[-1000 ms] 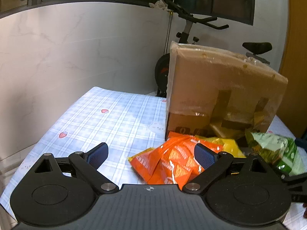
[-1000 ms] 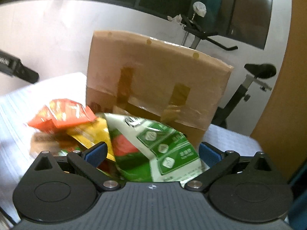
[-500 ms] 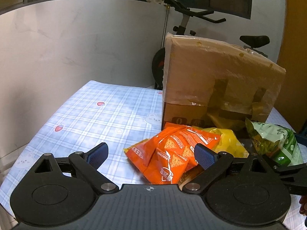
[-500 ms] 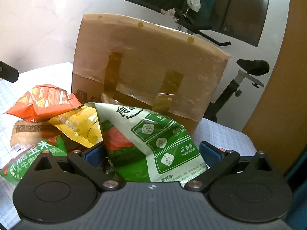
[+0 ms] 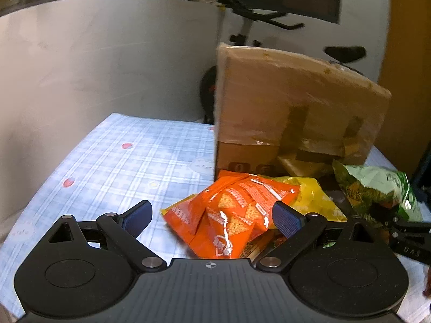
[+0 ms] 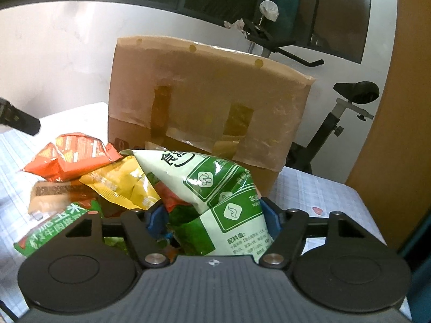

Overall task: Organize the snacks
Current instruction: 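Lower both tools to the snack pile and close on bags, then lift the orange chip bag with left tool while right tool lifts green-white bag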

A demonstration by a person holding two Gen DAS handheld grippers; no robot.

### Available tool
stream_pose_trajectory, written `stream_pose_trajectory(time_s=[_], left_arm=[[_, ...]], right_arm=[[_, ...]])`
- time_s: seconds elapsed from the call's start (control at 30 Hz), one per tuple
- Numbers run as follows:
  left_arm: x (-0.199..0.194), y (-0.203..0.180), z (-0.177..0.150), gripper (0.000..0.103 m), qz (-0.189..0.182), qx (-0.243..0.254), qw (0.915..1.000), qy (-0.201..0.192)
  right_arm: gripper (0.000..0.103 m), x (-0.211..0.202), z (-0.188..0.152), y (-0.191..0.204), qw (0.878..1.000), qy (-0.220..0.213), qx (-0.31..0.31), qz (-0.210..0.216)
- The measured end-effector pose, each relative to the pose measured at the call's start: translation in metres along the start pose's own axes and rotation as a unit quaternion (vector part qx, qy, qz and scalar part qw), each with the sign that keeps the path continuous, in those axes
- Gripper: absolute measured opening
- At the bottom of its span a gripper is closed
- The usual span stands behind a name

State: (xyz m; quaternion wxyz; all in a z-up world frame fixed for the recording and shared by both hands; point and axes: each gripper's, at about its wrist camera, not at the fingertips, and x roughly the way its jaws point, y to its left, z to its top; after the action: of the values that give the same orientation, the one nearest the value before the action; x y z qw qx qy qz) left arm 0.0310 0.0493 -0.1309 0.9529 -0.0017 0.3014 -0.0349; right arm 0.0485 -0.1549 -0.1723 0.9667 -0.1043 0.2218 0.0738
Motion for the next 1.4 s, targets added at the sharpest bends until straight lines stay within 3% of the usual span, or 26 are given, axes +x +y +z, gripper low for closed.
stream_pose_trajectory(time_s=[0.2,0.4,0.7,0.8,0.87,1.03,1.2,1.4], left_arm=[[0.03,-0.018,-0.004,0.097,-0.021,0.091,0.9956,0.007],[0.058,-0.029,-0.01,0.097,-0.018,0.182,0.983,0.016],[0.081,-0.031,-0.015,0.097,-0.012,0.217,0.9752,0.039],[0.083,-0.027,-0.014,0.094,-0.017,0.196,0.9797,0.038],[0.082,-0.025,-0.013,0.082,-0.019,0.183,0.9824,0.03],[0.075,-0.015,-0.006,0.072,-0.02,0.134,0.9905,0.021],[0.062,-0.007,-0.001,0.07,-0.004,0.09,0.9959,-0.001],[0.032,-0.001,0.011,0.07,-0.015,0.04,0.9985,-0.036]], right_arm=[[0.072,-0.001,0.0,0.0,1.0,-0.001,0.004,0.003],[0.072,-0.001,0.0,-0.004,1.0,0.0,0.019,0.004],[0.072,-0.002,0.0,-0.005,1.0,0.0,0.026,0.006],[0.072,-0.002,-0.001,-0.006,1.0,-0.001,0.027,0.007],[0.072,-0.001,0.0,-0.006,1.0,-0.001,0.027,0.007],[0.072,-0.002,0.0,-0.007,1.0,-0.001,0.027,0.008],[0.072,-0.004,0.0,-0.01,0.999,-0.005,0.036,0.012],[0.071,-0.01,0.005,-0.015,0.998,-0.01,0.057,0.024]])
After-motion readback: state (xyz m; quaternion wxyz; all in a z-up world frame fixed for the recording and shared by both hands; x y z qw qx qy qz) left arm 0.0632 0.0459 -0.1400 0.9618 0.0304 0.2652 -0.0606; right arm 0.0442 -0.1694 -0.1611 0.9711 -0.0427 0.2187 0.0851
